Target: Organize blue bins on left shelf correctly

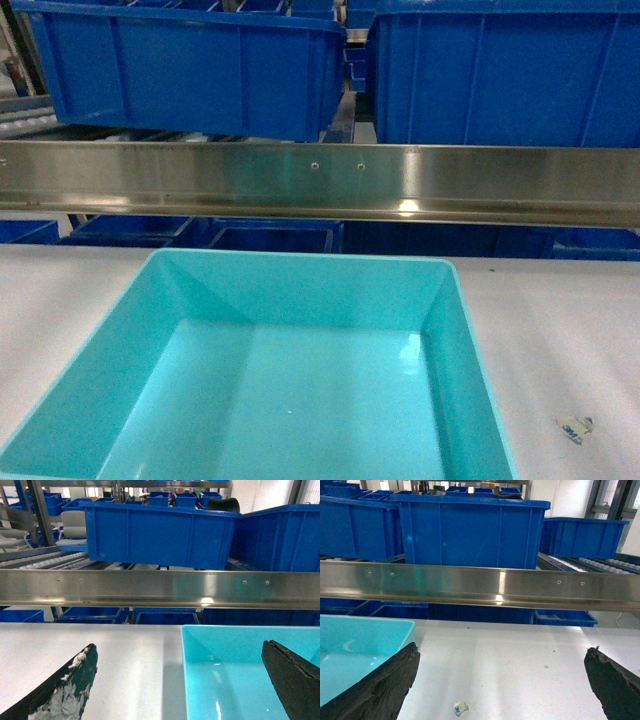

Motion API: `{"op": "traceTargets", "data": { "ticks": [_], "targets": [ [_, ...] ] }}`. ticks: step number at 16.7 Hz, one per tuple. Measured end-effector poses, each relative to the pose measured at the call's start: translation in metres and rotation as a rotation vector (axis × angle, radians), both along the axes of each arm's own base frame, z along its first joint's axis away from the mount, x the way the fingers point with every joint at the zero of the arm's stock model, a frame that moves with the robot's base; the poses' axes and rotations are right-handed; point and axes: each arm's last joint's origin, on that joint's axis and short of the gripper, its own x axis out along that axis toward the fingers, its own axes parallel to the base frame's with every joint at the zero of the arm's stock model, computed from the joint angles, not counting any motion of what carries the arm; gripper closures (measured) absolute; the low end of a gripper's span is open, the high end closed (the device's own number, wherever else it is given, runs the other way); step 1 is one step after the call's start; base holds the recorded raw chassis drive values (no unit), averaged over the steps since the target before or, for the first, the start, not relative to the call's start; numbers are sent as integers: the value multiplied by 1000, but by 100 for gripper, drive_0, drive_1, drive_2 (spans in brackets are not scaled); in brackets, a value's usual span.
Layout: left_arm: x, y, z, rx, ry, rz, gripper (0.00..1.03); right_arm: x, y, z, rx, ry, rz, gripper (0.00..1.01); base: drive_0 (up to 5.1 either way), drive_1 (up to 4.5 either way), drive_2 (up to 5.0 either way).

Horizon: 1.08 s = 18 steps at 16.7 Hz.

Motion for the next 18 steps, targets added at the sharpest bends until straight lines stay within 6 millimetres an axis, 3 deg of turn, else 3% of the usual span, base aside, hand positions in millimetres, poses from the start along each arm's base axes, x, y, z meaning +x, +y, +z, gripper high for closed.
{"op": "traceTargets", "data": {
  "ticks": [18],
  "targets": [
    [0, 0, 0, 0, 0, 0, 5, 0, 0, 0, 0, 0, 0, 3, 0, 0, 0]
  ]
}}
